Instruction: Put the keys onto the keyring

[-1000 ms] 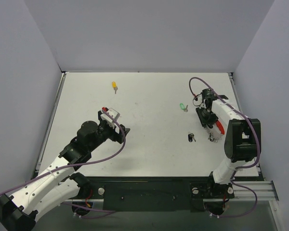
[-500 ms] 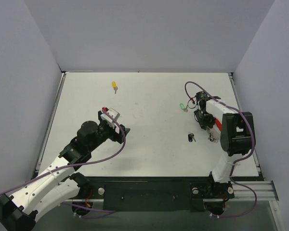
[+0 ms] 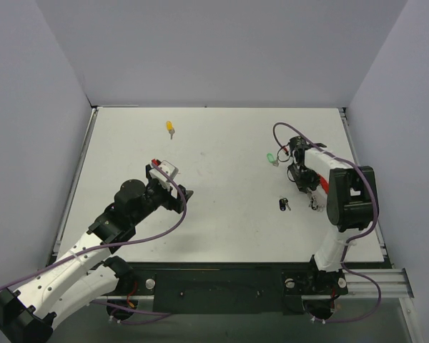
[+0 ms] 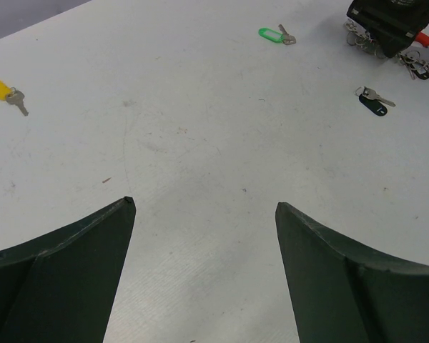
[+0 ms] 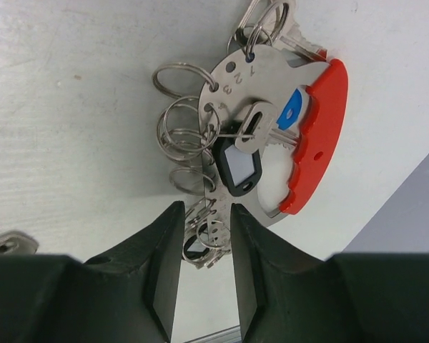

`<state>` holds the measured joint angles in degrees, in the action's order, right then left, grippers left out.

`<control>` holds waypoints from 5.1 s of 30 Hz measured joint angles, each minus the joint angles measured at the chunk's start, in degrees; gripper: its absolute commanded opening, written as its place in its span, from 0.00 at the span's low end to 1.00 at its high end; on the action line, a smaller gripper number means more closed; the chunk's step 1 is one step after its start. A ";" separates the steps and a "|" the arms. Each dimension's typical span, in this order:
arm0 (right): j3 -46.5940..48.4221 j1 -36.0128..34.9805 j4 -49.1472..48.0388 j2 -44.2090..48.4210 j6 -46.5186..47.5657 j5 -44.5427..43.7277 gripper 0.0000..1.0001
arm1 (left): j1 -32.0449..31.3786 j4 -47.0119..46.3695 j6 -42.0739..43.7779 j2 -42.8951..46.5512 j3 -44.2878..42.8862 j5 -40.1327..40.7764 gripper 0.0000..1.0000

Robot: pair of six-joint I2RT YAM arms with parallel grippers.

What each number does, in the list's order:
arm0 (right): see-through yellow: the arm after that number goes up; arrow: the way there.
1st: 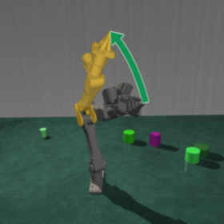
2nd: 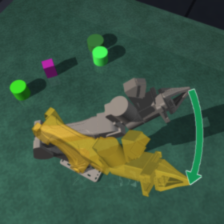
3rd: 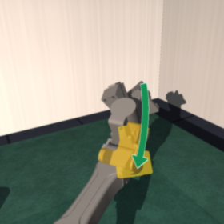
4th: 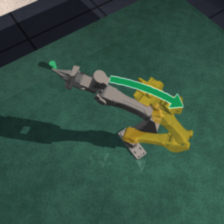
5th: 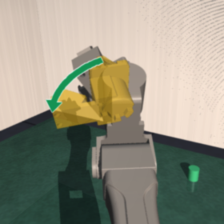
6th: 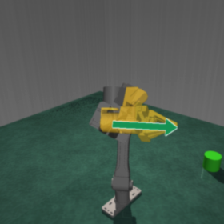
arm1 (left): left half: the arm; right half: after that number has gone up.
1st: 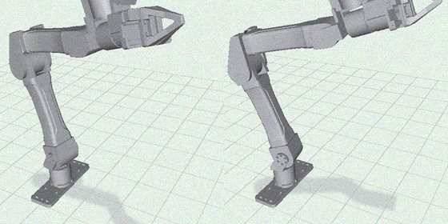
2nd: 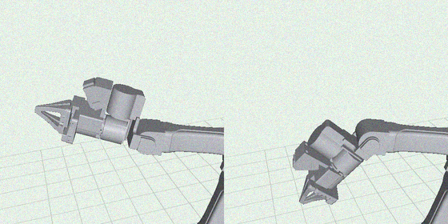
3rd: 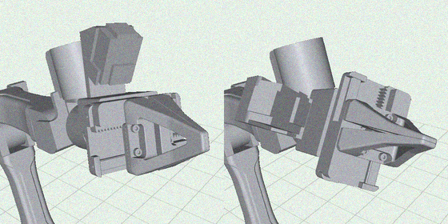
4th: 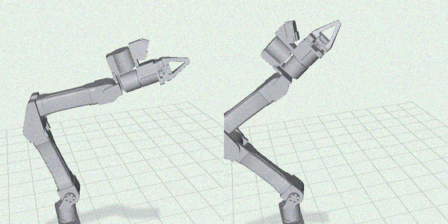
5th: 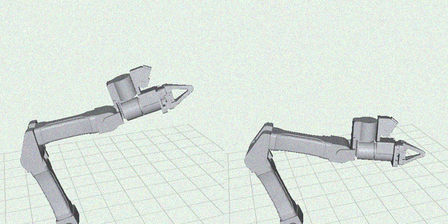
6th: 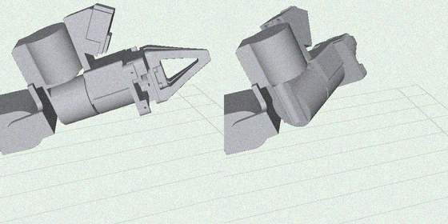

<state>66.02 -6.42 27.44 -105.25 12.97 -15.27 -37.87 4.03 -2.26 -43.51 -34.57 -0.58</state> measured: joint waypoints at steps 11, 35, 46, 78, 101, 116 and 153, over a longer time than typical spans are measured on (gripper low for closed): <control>-2.84 14.97 7.17 19.85 9.84 23.37 0.49 | 0.00 0.02 0.42 0.24 0.00 0.00 0.90; -13.40 13.70 3.10 12.87 14.36 14.03 0.34 | -0.28 -0.04 1.20 1.81 0.00 0.00 0.90; -13.33 10.93 1.44 11.34 14.34 10.03 0.36 | -0.28 -0.04 1.22 1.81 0.00 -0.04 0.90; -13.33 11.28 -0.76 11.63 13.03 6.71 0.21 | -0.28 -0.04 1.22 1.81 0.00 -0.39 0.90; -13.33 7.69 -0.70 11.63 17.16 5.97 0.24 | -0.28 -0.04 1.22 1.81 0.00 -0.42 0.90; -13.33 6.91 -0.98 10.12 19.74 2.54 0.21 | -0.28 -0.04 1.25 1.81 0.00 -0.42 0.90; -11.30 12.00 4.28 14.34 19.10 13.00 0.00 | -0.33 -0.04 1.27 1.81 0.00 -0.66 0.90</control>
<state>54.72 5.58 31.73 -90.91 32.08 -2.26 -38.20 3.99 -0.99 -41.69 -34.57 -1.23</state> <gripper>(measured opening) 0.005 0.899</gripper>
